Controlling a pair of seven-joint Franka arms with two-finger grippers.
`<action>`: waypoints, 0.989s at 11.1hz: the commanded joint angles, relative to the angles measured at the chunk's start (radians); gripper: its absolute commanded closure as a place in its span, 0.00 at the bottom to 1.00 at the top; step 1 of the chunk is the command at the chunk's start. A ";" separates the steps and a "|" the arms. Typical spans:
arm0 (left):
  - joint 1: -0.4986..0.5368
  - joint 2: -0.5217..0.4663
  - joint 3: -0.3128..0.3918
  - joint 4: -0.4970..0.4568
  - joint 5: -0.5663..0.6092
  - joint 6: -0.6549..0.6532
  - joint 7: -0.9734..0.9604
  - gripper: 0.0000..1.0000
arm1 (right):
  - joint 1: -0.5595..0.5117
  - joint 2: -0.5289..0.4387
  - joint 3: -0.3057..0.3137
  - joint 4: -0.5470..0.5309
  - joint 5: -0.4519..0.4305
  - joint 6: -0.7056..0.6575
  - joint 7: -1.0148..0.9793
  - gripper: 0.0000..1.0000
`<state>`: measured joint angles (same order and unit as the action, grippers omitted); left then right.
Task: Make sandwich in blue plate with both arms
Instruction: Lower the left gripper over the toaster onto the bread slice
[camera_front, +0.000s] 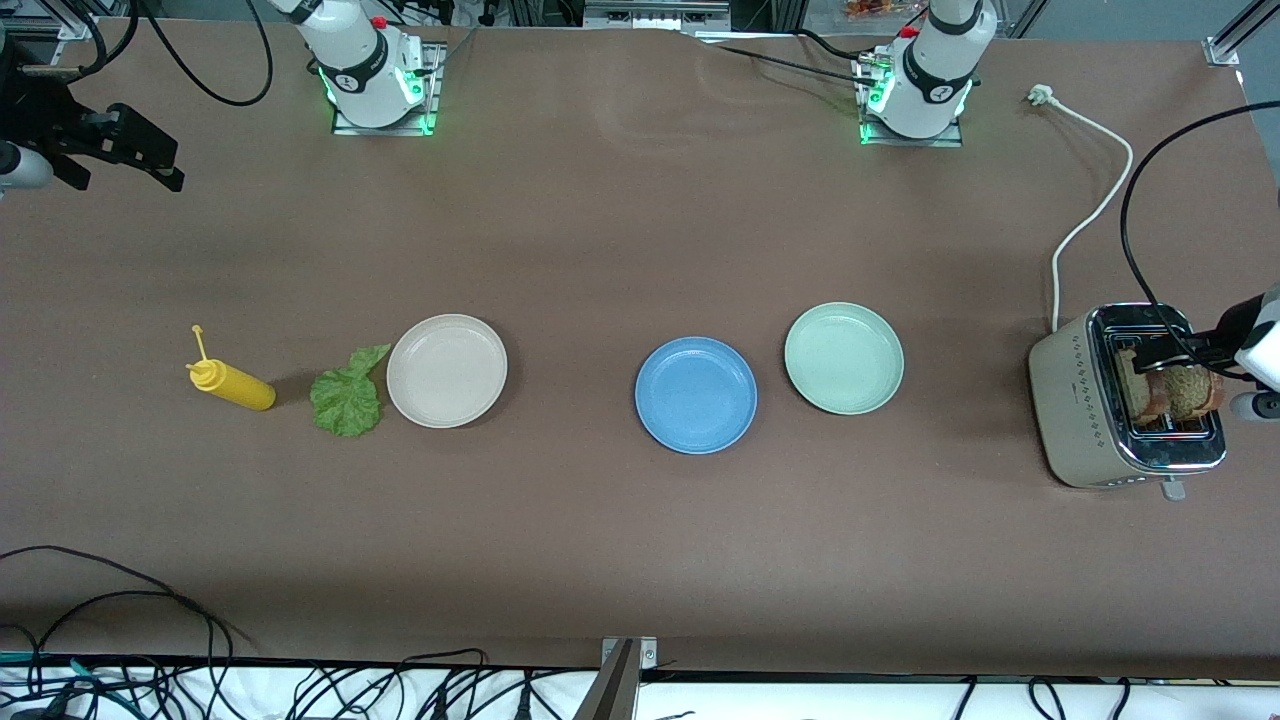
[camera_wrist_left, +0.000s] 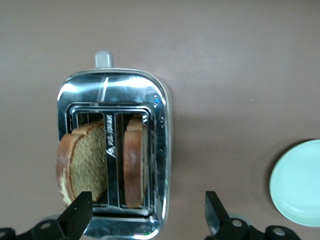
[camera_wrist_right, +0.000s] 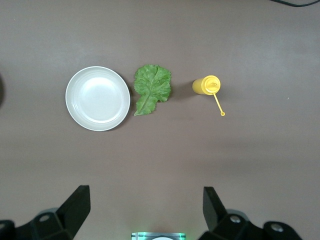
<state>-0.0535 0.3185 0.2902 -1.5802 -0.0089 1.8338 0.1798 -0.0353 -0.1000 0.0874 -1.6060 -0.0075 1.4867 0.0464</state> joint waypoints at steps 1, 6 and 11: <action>0.014 0.056 0.001 0.005 0.014 0.053 0.029 0.03 | 0.002 0.008 -0.001 0.026 0.006 -0.022 0.013 0.00; 0.024 0.108 0.003 0.003 0.012 0.065 0.029 0.09 | 0.002 0.009 -0.001 0.025 0.006 -0.022 0.013 0.00; 0.032 0.123 0.004 -0.003 0.014 0.065 0.030 0.28 | 0.002 0.009 -0.001 0.025 0.006 -0.022 0.013 0.00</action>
<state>-0.0272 0.4399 0.2905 -1.5807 -0.0089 1.8895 0.1871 -0.0353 -0.0988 0.0874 -1.6060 -0.0075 1.4860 0.0465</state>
